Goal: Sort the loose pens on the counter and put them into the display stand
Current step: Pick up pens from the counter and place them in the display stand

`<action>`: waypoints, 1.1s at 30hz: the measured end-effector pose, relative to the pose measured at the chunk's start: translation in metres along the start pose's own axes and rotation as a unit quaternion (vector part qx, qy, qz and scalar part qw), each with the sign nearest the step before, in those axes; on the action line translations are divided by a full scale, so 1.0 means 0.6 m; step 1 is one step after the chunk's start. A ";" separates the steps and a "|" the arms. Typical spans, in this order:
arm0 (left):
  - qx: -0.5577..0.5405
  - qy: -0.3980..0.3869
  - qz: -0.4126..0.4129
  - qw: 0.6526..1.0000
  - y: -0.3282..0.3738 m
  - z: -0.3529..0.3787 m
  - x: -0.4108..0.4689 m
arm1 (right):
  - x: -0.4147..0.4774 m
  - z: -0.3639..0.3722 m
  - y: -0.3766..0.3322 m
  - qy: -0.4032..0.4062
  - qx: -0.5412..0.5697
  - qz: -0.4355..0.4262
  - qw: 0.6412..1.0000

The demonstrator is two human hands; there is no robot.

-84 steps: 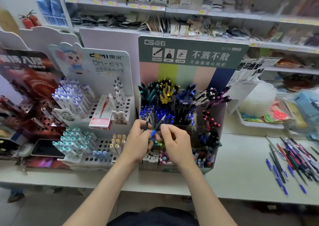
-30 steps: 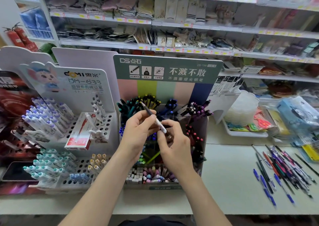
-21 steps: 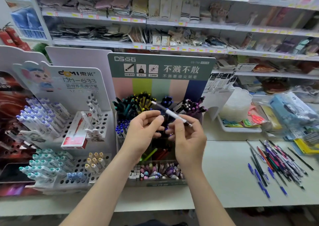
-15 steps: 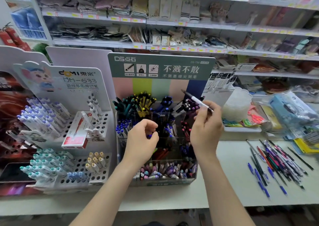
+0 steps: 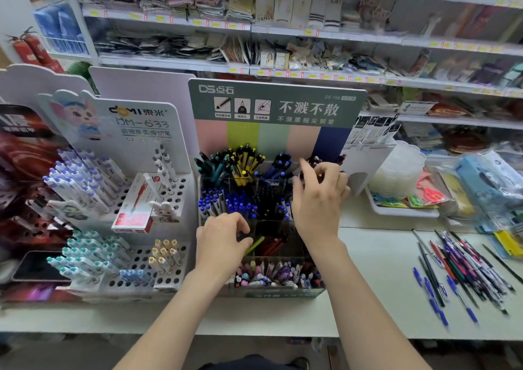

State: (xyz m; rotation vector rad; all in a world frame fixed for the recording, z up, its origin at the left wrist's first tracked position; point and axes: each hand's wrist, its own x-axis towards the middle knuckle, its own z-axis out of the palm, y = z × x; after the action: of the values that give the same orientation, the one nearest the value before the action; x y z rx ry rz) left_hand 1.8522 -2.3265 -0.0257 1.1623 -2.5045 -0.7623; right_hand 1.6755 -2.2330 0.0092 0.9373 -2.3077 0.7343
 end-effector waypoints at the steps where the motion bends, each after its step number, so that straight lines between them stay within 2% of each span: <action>1: 0.001 -0.007 -0.004 1.000 -0.009 0.001 -0.001 | -0.016 -0.004 -0.008 0.001 0.033 -0.014 0.999; 5: -0.025 -0.020 -0.017 0.999 -0.042 -0.002 -0.011 | -0.091 -0.007 -0.040 -0.037 0.220 -0.048 0.974; 8: -0.034 0.008 -0.010 0.999 -0.060 -0.003 -0.016 | -0.136 0.006 -0.049 -0.104 0.277 -0.031 0.955; 13: -0.018 0.046 0.021 0.999 -0.082 -0.001 -0.027 | -0.160 0.022 -0.055 -0.197 0.257 0.067 0.944; 15: -0.041 0.059 0.035 0.997 -0.087 -0.002 -0.035 | -0.169 0.036 -0.070 -0.273 0.235 0.053 0.931; 17: -0.020 0.075 0.030 0.997 -0.093 -0.004 -0.041 | -0.180 0.051 -0.090 -0.320 0.227 0.010 0.920; 21: 0.034 0.101 -0.013 0.994 -0.104 -0.011 -0.049 | -0.182 0.070 -0.120 -0.330 0.245 -0.063 0.909; 23: 0.021 0.091 -0.021 0.995 -0.108 -0.013 -0.051 | -0.183 0.071 -0.126 -0.313 0.260 -0.060 0.912; 27: -0.023 0.051 0.010 0.998 -0.122 -0.007 -0.055 | -0.203 0.064 -0.122 -0.251 0.243 0.088 0.933; 29: -0.069 0.033 0.035 0.996 -0.128 -0.001 -0.055 | -0.216 0.062 -0.121 -0.294 0.195 0.118 0.928; 31: -0.107 0.018 0.051 0.993 -0.128 0.001 -0.052 | -0.220 0.061 -0.123 -0.353 0.139 0.067 0.923; 33: -0.105 0.005 0.085 0.991 -0.127 0.000 -0.049 | -0.215 0.061 -0.131 -0.392 0.142 -0.004 0.909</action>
State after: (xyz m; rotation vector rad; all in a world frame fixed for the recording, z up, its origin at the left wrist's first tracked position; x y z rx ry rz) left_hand 1.9184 -2.3449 -0.0698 0.8683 -2.4061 -0.9434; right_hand 1.8031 -2.2466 -0.0786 1.6056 -2.9127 0.8010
